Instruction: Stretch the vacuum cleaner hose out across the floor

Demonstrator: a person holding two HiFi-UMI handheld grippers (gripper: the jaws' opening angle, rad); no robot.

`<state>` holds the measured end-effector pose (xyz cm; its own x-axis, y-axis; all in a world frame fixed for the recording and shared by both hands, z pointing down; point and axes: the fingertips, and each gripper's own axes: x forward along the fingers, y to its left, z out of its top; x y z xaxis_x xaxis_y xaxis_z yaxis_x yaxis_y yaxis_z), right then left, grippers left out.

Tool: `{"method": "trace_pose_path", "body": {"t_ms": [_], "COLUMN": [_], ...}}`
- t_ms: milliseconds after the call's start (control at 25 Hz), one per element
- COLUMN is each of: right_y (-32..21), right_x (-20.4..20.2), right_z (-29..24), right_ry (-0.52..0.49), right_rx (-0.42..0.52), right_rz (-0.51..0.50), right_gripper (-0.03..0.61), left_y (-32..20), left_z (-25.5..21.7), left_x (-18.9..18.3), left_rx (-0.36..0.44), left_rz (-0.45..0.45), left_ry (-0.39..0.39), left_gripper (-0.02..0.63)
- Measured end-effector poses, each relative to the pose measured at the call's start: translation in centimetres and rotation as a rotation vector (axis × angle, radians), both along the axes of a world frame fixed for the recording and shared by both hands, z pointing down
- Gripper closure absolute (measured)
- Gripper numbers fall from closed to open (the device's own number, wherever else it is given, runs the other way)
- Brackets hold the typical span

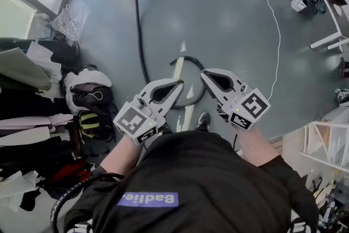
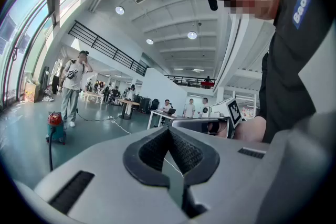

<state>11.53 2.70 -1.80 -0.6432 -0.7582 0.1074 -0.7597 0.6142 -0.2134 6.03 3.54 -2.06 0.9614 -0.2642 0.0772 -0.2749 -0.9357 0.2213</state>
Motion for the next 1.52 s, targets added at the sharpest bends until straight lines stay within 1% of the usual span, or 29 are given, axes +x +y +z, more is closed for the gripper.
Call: {"method": "trace_pose_path", "body": {"t_ms": [280, 480, 680, 840, 920, 1000, 1160, 1320, 1440, 1520], "right_y": [-0.2, -0.1, 0.2, -0.6, -1.9, -3.6, -7.5, -12.0, -15.2, -17.0], "right_x": [1.0, 2.0, 3.8, 4.7, 4.3, 3.0, -1.0, -4.5, -6.1, -6.5], "right_z": [0.0, -0.1, 0.1, 1.2, 2.1, 2.9, 4.3, 6.4, 8.5, 9.8], "right_ry": [0.000, -0.008, -0.059, -0.063, -0.049, -0.033, 0.008, -0.004, -0.007, 0.005], "right_rx": [-0.006, -0.007, -0.012, -0.026, -0.040, -0.049, -0.077, -0.123, -0.146, -0.153], "right_rz": [-0.011, -0.024, -0.063, -0.101, -0.108, -0.103, -0.077, -0.024, 0.007, 0.013], "right_gripper": [0.577, 0.577, 0.577, 0.577, 0.577, 0.577, 0.577, 0.577, 0.577, 0.577], "left_y": [0.0, 0.1, 0.2, -0.7, -1.7, -3.1, -7.2, -12.5, -16.0, -17.8], "left_z": [0.1, 0.0, 0.1, 0.6, 1.3, 2.0, 3.2, 4.7, 6.3, 7.3], "left_x": [1.4, 2.7, 4.4, 4.7, 3.8, 2.1, -2.6, -6.8, -8.8, -9.4], "left_rx": [-0.002, -0.001, 0.007, 0.021, 0.017, 0.014, 0.015, 0.017, -0.001, -0.017], "left_rz": [0.013, 0.007, -0.022, -0.056, -0.074, -0.083, -0.085, -0.065, -0.049, -0.049], "left_ry": [-0.011, -0.023, -0.054, -0.073, -0.074, -0.070, -0.055, -0.055, -0.061, -0.053], "left_gripper": [0.618, 0.618, 0.618, 0.618, 0.618, 0.618, 0.618, 0.618, 0.618, 0.618]}}
